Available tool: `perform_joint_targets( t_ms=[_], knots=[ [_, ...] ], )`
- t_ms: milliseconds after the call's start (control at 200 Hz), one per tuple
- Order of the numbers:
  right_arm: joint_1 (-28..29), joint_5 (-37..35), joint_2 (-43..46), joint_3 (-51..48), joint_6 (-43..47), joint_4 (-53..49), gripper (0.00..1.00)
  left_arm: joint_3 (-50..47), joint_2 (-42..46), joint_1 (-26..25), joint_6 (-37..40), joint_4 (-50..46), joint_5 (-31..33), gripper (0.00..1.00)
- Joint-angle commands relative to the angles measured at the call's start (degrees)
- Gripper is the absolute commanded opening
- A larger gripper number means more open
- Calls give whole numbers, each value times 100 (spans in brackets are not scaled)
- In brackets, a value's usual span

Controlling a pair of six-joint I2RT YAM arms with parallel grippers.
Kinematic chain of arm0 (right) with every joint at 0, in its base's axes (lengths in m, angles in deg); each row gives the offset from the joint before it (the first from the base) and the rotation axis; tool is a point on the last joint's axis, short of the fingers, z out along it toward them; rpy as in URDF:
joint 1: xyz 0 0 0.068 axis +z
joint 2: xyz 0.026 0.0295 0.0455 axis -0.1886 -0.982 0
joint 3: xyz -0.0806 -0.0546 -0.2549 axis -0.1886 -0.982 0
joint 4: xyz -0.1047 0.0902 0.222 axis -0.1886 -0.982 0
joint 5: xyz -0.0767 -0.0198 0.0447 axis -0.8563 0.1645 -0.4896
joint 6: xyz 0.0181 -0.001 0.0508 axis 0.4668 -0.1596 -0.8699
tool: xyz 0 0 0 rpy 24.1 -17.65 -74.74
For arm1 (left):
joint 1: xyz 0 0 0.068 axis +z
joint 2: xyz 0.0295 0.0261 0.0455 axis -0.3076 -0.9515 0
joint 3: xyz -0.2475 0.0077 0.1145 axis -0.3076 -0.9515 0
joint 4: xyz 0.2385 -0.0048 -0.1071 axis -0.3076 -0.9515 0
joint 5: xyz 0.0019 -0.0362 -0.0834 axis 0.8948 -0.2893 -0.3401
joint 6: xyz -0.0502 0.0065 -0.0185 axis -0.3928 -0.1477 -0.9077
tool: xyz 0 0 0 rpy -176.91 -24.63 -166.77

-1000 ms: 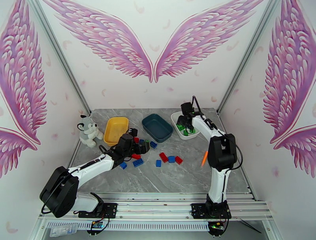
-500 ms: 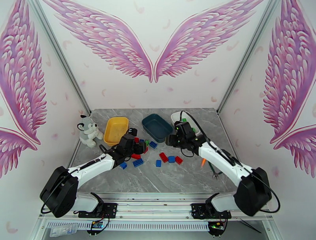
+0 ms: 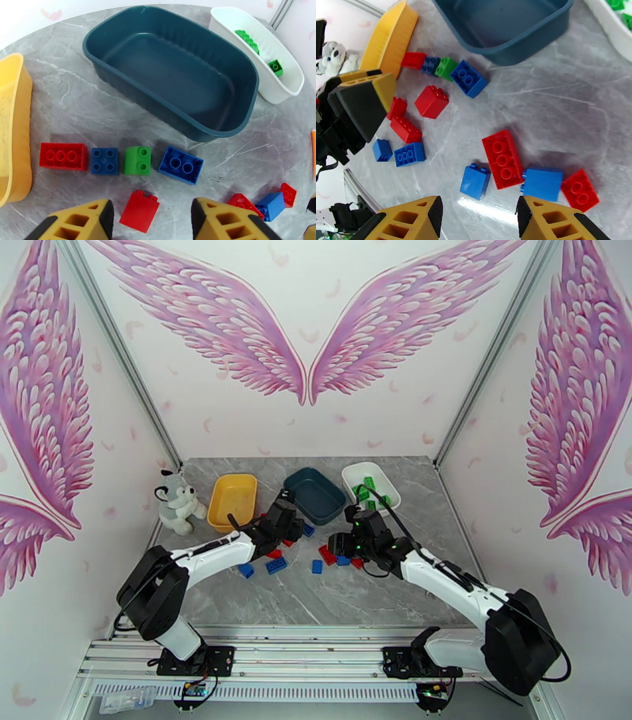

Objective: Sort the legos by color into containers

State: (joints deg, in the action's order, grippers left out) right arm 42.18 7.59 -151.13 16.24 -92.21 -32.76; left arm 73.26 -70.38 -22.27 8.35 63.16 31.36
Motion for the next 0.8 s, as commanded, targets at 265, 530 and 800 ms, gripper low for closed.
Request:
perform_joint_targets(
  t_ms=[265,530,800],
  knots=[
    [50,141,11,-7,-14,161,57,885,-1135,107,313,-388,400,51],
    [46,59,76,11,12,69,57,1116,-1411,142,374,-487,448,48],
    [40,-10,204,10,37,3,57,1255,-1707,221,392,-462,399,46]
  ],
)
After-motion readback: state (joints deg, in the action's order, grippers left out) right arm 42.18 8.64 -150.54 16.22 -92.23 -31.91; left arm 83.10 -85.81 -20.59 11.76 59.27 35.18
